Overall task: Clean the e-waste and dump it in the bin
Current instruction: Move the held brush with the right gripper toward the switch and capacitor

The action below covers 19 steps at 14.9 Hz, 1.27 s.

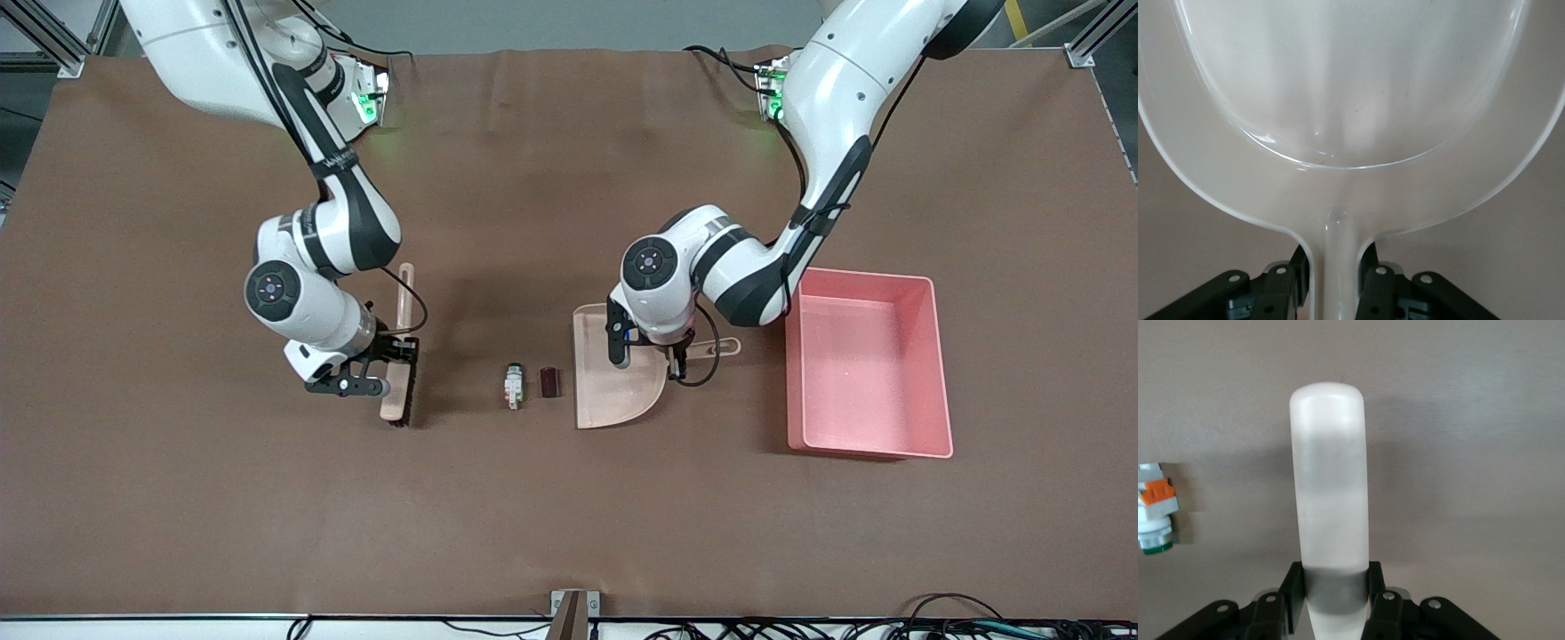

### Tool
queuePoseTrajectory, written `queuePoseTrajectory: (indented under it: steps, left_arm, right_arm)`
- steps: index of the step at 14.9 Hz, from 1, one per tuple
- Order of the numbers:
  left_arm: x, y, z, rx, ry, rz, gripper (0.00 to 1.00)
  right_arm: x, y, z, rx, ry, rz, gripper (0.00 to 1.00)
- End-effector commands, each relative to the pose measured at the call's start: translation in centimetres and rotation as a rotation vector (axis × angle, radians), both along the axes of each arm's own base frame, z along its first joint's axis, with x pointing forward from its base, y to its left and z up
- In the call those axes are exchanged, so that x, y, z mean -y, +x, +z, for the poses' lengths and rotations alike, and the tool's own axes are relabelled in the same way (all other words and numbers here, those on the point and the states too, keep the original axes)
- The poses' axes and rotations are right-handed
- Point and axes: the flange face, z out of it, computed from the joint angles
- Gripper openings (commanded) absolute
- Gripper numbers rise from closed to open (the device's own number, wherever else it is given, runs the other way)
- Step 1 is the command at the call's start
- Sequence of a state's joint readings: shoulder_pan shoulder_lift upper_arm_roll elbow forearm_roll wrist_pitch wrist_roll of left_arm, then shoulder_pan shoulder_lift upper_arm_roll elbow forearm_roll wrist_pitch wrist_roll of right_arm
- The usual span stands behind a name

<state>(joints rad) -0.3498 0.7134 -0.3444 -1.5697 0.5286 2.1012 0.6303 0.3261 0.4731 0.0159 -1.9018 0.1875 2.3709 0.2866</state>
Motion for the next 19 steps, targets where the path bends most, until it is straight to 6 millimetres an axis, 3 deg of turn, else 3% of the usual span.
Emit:
queuePoseTrajectory:
  steps: [1, 4, 7, 11, 13, 19]
  left_arm:
    - [1.5, 0.7, 0.0, 0.014, 0.005, -0.028, 0.19]
    - [1.7, 0.6, -0.2, 0.011, 0.009, -0.046, 0.19]
    - [3.5, -0.9, -0.3, 0.016, 0.032, -0.074, 0.19]
    - [3.2, -0.8, -0.8, 0.028, 0.054, -0.084, 0.19]
    - [3.2, -0.8, -1.1, 0.024, 0.056, -0.085, 0.19]
    - [3.8, 0.0, -1.6, 0.026, 0.038, -0.075, 0.19]
  right_arm:
    - [-2.0, 0.5, -1.2, -0.003, 0.054, -0.047, 0.01]
    - [-5.3, 0.3, -1.2, -0.010, 0.097, -0.054, 0.01]
    - [-7.7, -0.1, -2.1, -0.016, 0.097, -0.058, 0.01]
    - [-9.9, -0.8, -2.4, -0.013, 0.100, -0.061, 0.01]
    - [-12.1, -1.4, -3.4, -0.006, 0.100, -0.074, 0.01]
    - [-17.4, -2.4, -3.1, 0.004, 0.139, -0.093, 0.00]
